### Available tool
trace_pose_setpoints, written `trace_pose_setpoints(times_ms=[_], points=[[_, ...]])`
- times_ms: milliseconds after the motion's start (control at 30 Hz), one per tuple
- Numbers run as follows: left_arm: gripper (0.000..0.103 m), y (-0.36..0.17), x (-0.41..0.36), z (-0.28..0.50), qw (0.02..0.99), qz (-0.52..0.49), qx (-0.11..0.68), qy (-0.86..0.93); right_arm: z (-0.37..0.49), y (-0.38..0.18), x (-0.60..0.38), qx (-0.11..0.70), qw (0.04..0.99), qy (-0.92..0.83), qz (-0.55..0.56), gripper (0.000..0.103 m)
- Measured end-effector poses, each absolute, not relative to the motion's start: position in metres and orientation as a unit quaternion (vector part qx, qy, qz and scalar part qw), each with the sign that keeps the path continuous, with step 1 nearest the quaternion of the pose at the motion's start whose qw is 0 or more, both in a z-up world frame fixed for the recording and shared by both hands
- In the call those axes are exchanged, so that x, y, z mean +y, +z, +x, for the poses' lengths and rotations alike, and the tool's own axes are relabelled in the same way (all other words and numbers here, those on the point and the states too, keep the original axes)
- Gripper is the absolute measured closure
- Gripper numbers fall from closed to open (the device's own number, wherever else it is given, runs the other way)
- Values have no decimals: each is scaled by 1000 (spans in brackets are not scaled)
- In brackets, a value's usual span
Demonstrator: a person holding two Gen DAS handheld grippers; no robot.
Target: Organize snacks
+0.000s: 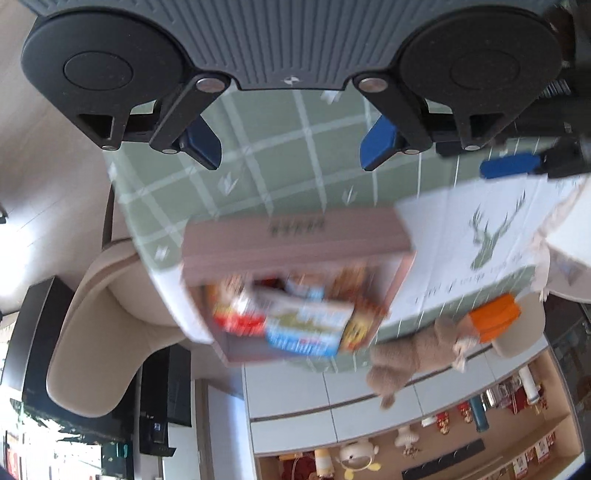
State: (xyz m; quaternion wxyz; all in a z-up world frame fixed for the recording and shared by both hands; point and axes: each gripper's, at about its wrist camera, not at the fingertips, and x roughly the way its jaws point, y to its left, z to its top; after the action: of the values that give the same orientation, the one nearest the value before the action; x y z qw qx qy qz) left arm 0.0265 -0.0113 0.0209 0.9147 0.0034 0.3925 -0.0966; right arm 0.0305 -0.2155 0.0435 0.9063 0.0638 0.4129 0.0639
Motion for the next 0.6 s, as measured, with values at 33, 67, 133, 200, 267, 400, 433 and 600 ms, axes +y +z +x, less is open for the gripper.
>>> trace_pose_setpoints(times_ms=[33, 67, 133, 200, 267, 400, 433, 600], points=[[34, 14, -7, 23, 915, -1, 394, -86, 28, 38, -212, 415, 906, 63, 61, 20], [34, 11, -4, 21, 923, 4, 375, -82, 25, 31, -208, 419, 904, 62, 57, 20], [34, 10, -7, 19, 929, 25, 363, -68, 18, 20, -201, 420, 905, 58, 45, 18], [32, 8, -10, 17, 933, 33, 352, -61, 14, 16, -195, 414, 909, 42, 23, 15], [29, 5, -12, 15, 938, 31, 339, -60, 9, 11, -189, 400, 916, 23, -2, 7], [27, 0, -16, 18, 944, 31, 324, -59, 4, 4, -196, 377, 926, 6, 16, 0], [27, -2, -17, 19, 944, 31, 324, -60, 3, 3, -195, 368, 930, 9, 12, 0], [27, -4, -18, 20, 943, 33, 326, -59, 0, -1, -197, 345, 938, 18, 10, 0]])
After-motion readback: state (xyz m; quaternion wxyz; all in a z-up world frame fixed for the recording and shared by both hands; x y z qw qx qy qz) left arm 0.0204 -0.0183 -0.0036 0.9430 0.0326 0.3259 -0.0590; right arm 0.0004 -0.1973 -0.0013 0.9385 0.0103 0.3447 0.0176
